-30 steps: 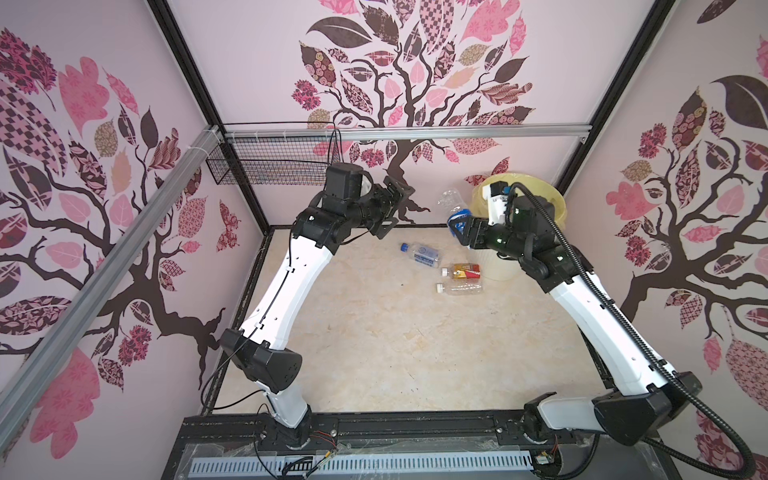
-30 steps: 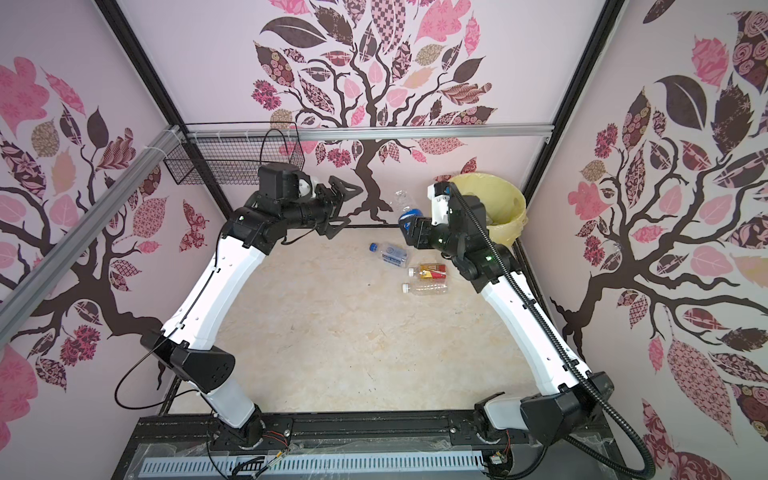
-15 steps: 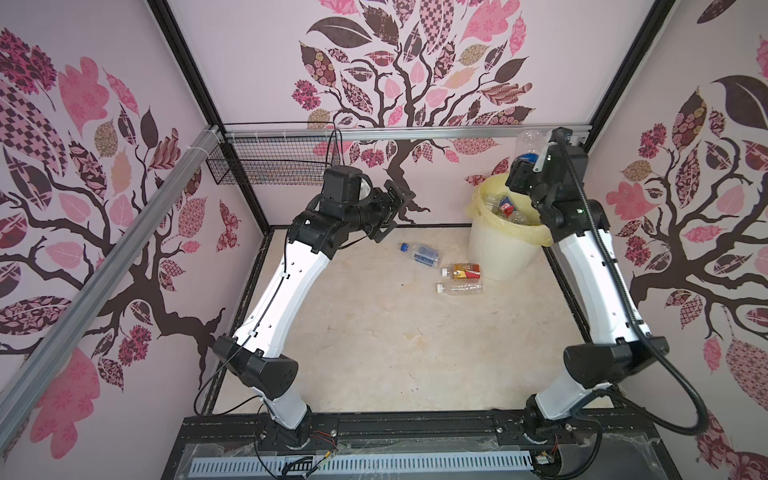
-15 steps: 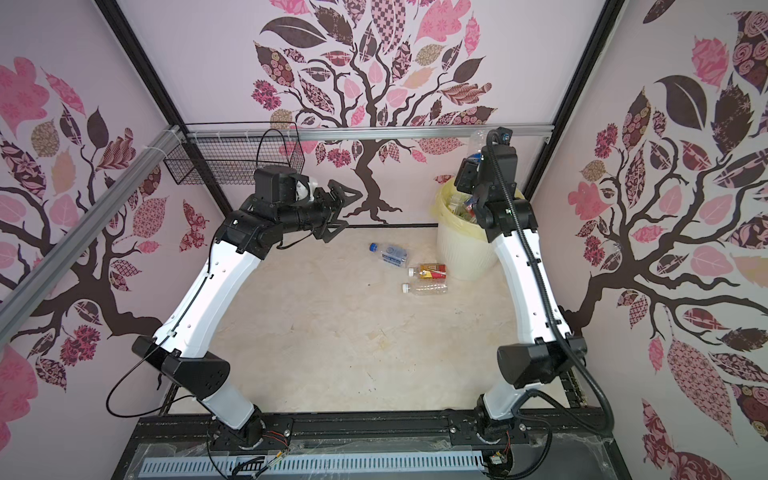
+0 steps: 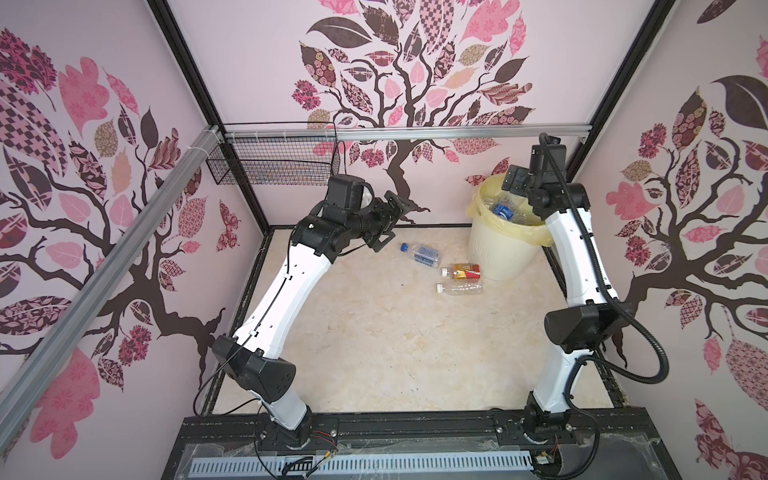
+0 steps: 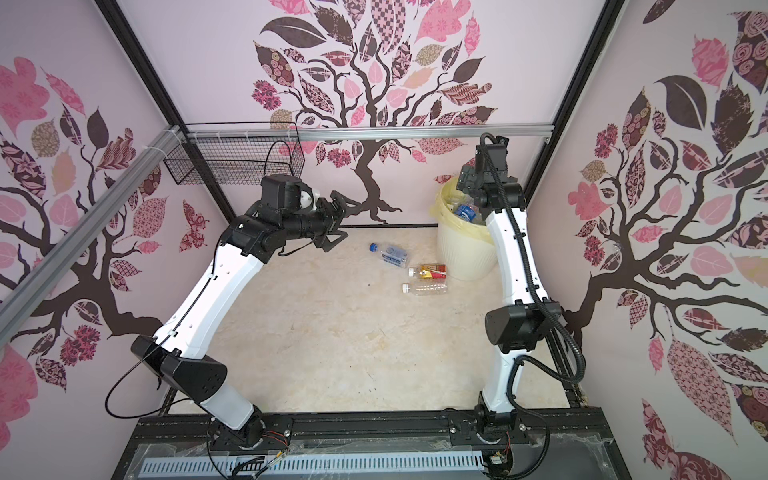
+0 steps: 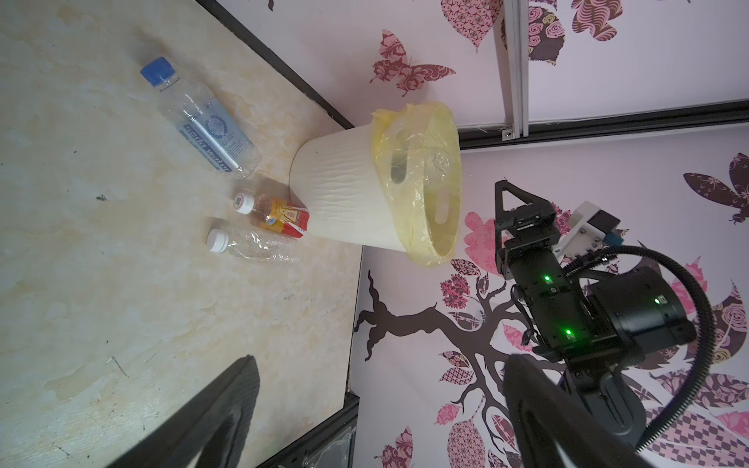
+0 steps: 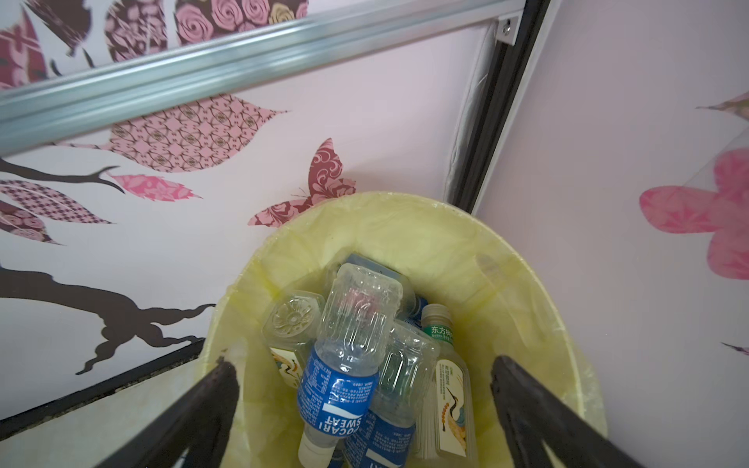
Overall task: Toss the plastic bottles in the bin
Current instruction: 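Open the left gripper while the right gripper carries the bottle over the bin, then lower the right gripper from the bin onto the plain clear bottle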
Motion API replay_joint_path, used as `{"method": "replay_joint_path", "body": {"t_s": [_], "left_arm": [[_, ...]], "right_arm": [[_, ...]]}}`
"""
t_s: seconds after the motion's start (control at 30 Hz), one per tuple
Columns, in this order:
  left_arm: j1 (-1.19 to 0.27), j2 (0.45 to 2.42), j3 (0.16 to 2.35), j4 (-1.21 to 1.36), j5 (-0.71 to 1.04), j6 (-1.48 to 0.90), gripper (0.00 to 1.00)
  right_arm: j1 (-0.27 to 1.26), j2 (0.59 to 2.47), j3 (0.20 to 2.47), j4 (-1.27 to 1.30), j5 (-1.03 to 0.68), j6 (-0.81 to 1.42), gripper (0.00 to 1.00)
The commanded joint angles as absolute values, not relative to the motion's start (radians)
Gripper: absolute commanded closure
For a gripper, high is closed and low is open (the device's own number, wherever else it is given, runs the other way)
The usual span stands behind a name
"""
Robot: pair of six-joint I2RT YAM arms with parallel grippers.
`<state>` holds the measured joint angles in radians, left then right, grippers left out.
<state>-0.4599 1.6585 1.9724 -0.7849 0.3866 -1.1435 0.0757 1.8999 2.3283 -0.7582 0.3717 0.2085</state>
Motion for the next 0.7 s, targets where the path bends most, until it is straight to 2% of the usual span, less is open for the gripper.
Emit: {"method": "replay_joint_path", "body": {"t_s": [0.0,0.2,0.47,0.67], "left_arm": [[-0.469,1.655,1.952,-0.781,0.387,-1.131,0.03],[-0.472,1.644,1.903,-0.782,0.393,-1.134,0.03],[-0.481,1.624,1.818,-0.773,0.414,-1.147,0.03],[-0.495,1.614,1.772,-0.772,0.420,-1.152,0.03]], "right_arm": [[0.092,1.790,2.279,-0.762,0.362,0.227,0.00],[0.222,1.633,2.003,-0.745,0.434,0.291,0.01],[0.355,1.364,1.451,-0.665,0.427,0.580,0.00],[0.369,1.309,1.172,-0.615,0.349,0.755,0.01]]}}
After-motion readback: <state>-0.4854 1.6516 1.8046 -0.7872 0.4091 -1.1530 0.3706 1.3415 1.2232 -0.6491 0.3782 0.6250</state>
